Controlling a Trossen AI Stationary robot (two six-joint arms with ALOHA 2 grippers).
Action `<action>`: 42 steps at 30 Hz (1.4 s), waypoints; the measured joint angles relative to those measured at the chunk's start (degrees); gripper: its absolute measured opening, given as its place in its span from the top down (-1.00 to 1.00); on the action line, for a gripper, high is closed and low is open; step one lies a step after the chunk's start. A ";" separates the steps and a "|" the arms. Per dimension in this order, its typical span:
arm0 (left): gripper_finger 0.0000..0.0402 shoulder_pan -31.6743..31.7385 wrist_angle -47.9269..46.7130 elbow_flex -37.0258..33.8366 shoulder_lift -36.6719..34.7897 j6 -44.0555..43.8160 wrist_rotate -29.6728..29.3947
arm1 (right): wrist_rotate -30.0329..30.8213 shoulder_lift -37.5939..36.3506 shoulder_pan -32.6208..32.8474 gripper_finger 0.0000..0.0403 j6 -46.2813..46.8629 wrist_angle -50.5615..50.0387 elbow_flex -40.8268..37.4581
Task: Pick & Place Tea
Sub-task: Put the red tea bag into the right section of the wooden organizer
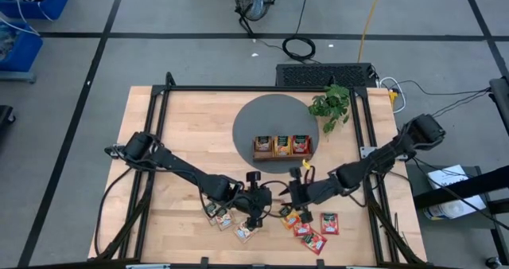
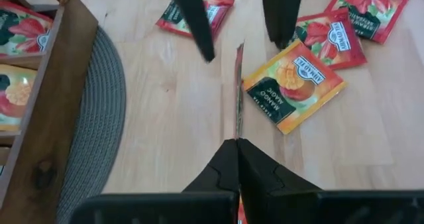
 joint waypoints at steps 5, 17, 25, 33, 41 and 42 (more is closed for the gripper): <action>0.99 0.49 0.56 0.00 0.07 -0.24 0.00 | -0.13 1.33 -0.48 0.19 1.53 -6.14 3.83; 1.00 0.98 0.58 0.00 0.09 -0.74 -0.07 | -3.06 3.71 -2.63 0.35 3.06 -7.68 4.80; 1.00 1.00 0.52 0.00 0.09 -1.16 -0.04 | -5.40 3.66 -3.03 0.79 2.10 -7.36 4.78; 0.99 1.00 0.54 0.00 0.09 -1.18 0.23 | -5.47 3.66 -3.02 0.99 1.31 -7.47 4.78; 0.67 0.37 0.73 0.00 -0.12 2.44 -0.02 | -4.26 3.20 -3.48 1.00 0.43 -9.14 4.78; 0.61 0.17 0.60 0.00 -0.16 2.95 -0.01 | -4.26 3.11 -3.63 1.00 0.43 -9.99 4.78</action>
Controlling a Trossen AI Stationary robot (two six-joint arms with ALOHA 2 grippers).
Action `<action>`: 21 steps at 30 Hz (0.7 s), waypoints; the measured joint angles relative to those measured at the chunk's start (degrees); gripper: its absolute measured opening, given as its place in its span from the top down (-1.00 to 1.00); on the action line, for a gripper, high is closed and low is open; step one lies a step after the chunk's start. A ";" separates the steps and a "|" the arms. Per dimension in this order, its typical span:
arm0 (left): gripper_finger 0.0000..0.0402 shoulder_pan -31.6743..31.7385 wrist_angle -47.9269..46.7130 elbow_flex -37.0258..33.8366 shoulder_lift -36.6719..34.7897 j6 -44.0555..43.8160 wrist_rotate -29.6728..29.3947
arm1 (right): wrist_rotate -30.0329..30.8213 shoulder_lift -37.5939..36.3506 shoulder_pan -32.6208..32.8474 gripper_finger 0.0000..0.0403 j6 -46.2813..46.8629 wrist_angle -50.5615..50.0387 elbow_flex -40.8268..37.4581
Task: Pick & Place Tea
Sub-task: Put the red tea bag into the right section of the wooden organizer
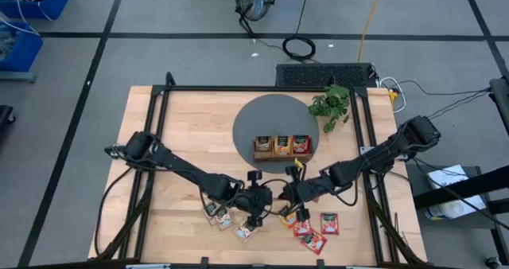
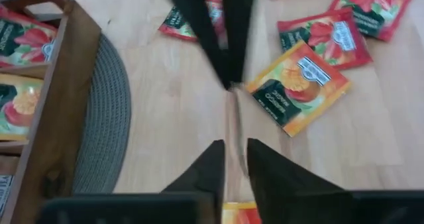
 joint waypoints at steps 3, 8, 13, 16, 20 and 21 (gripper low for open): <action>0.44 -0.70 -2.52 0.04 -0.98 -0.20 0.10 | 0.07 -0.12 -0.45 1.00 0.00 -1.90 0.00; 0.25 -2.51 -9.78 0.13 -2.87 -3.89 -0.23 | 2.63 -1.18 -0.45 1.00 -0.59 -6.01 -0.07; 0.20 -5.90 -11.91 -0.10 -2.98 -5.54 -1.61 | 7.38 -8.90 -1.08 1.00 -3.32 -10.02 -2.26; 0.20 -7.88 -10.07 -0.99 -2.98 -5.47 -2.53 | 7.39 -17.86 -3.14 1.00 -4.05 -9.14 -6.82; 0.20 -9.67 -8.60 -1.16 -3.03 -3.19 -3.65 | 7.55 -28.77 -8.14 1.00 -6.48 -9.76 -13.57; 0.20 -9.81 -8.50 -1.16 -3.03 -2.81 -3.63 | 7.42 -30.70 -9.94 1.00 -7.24 -9.68 -14.89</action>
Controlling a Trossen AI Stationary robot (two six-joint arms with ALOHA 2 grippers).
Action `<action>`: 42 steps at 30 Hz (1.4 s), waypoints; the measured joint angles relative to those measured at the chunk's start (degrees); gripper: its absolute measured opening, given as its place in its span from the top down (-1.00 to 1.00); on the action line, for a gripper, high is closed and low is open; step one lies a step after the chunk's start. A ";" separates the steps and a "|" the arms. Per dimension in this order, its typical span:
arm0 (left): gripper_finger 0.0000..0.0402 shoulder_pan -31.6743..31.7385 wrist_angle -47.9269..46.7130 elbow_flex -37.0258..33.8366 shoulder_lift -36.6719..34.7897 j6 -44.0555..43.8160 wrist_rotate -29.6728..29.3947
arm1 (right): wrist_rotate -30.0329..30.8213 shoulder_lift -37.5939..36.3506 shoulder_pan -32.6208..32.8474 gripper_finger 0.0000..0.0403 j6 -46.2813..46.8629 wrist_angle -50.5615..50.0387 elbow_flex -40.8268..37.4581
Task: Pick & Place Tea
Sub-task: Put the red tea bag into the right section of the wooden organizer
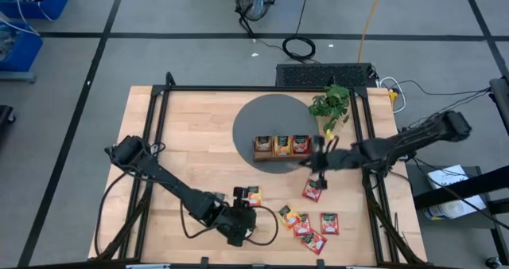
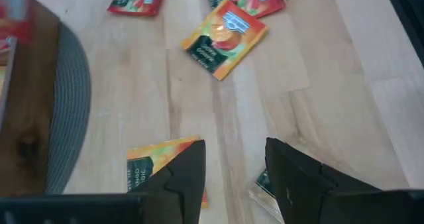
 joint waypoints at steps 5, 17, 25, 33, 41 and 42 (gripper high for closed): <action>0.20 0.18 1.82 0.00 0.00 1.45 -0.10 | -6.84 -6.49 -10.62 1.00 -7.09 -0.01 -4.06; 0.20 0.66 1.37 -0.02 0.00 1.76 -0.08 | -23.80 -7.01 -30.08 1.00 -10.06 5.38 -11.53; 0.20 0.79 1.47 -0.02 0.00 2.21 -0.08 | -25.67 -6.82 -31.52 1.00 -9.52 10.34 -15.40; 0.20 2.13 1.47 -0.04 0.00 1.97 -0.06 | -25.24 -6.85 -31.52 1.00 -9.02 15.05 -17.84; 0.20 2.38 0.73 -0.04 0.00 1.74 0.00 | -21.13 -6.82 -31.49 0.80 -8.50 18.66 -19.95; 0.20 2.38 0.58 -0.04 0.00 1.74 0.02 | -20.72 -6.82 -31.49 0.75 -8.50 18.99 -19.95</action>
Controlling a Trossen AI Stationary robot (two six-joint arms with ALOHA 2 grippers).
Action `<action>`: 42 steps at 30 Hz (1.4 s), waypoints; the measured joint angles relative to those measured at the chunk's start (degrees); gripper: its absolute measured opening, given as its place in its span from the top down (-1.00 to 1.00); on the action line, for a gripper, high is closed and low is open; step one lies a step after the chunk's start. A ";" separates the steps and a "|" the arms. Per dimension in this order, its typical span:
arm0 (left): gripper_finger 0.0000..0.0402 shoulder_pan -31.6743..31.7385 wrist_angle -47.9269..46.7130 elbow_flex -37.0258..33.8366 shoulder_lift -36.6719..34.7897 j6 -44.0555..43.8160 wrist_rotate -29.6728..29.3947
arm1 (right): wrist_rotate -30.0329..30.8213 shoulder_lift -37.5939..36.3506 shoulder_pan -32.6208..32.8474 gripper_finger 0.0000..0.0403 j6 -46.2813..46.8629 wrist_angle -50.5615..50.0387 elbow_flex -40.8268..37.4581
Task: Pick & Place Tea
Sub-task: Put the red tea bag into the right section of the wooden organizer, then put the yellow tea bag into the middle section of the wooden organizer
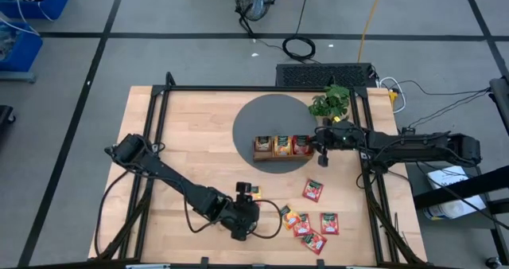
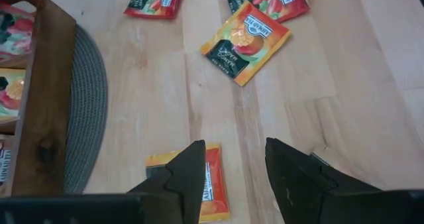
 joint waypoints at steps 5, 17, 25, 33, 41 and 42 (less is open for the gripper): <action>0.20 0.00 -1.19 0.00 0.00 -0.45 0.04 | 1.33 -0.14 0.38 0.51 -0.06 5.02 0.00; 0.20 -0.15 -1.70 -0.02 0.31 -2.87 1.90 | -0.01 0.24 18.46 0.35 2.70 10.82 2.71; 0.20 0.56 10.89 -4.01 0.35 2.82 10.59 | 13.41 12.22 39.99 0.60 5.18 19.27 2.91; 0.20 3.50 16.89 -10.16 0.39 -1.92 10.69 | 17.78 28.50 51.63 0.90 11.47 34.17 2.91; 0.20 3.74 20.61 -11.61 0.39 -1.63 11.74 | 18.11 38.36 54.57 0.98 11.92 34.90 6.58; 0.20 3.74 20.29 -11.63 0.39 -1.64 11.36 | 18.04 38.72 54.38 0.98 10.94 34.86 7.48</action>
